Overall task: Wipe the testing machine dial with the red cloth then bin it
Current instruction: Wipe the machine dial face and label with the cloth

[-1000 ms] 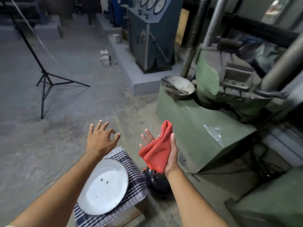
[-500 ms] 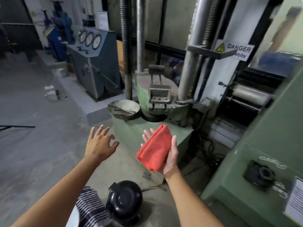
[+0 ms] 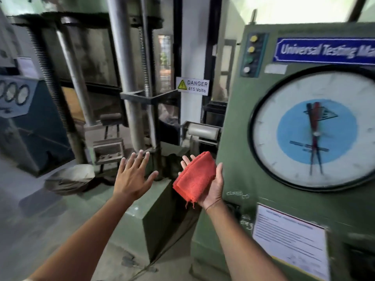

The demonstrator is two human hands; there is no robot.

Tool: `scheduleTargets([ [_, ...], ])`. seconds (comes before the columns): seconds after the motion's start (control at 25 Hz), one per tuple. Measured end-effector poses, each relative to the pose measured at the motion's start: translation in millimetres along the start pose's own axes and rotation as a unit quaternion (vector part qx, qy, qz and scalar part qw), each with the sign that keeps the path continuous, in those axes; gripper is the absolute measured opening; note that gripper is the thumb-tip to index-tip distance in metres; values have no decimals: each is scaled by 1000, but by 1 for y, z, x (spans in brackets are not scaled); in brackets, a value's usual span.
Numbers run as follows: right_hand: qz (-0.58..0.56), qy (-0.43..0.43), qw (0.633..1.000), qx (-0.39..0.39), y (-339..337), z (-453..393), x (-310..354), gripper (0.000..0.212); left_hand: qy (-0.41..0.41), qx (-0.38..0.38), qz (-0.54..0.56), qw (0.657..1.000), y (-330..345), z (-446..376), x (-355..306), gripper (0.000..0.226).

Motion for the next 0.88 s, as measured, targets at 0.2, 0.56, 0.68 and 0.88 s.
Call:
scheduleTargets([
  [0.2, -11, -47, 998, -30, -47, 13, 148, 109, 67, -16, 32, 997, 13, -53, -155, 108],
  [0.56, -4, -145, 986, -76, -108, 16, 339, 102, 177, -59, 120, 975, 52, -148, -375, 101],
  [0.68, 6, -191, 978, -86, -119, 5, 384, 99, 217, -74, 157, 961, 72, -190, -425, 91],
  [0.88, 37, -300, 930, -211, -129, -4, 455, 71, 279, -127, 188, 933, 94, -259, -490, 91],
])
Point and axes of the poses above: each hand's wrist, its own z-axis away from the middle knuckle, its own y-axis out of the palm, x = y × z, the point moved 2 cm from there along -z, towards the middle knuckle, and after that the axes turned 9 degrees about -x, right-handed, at the moved point
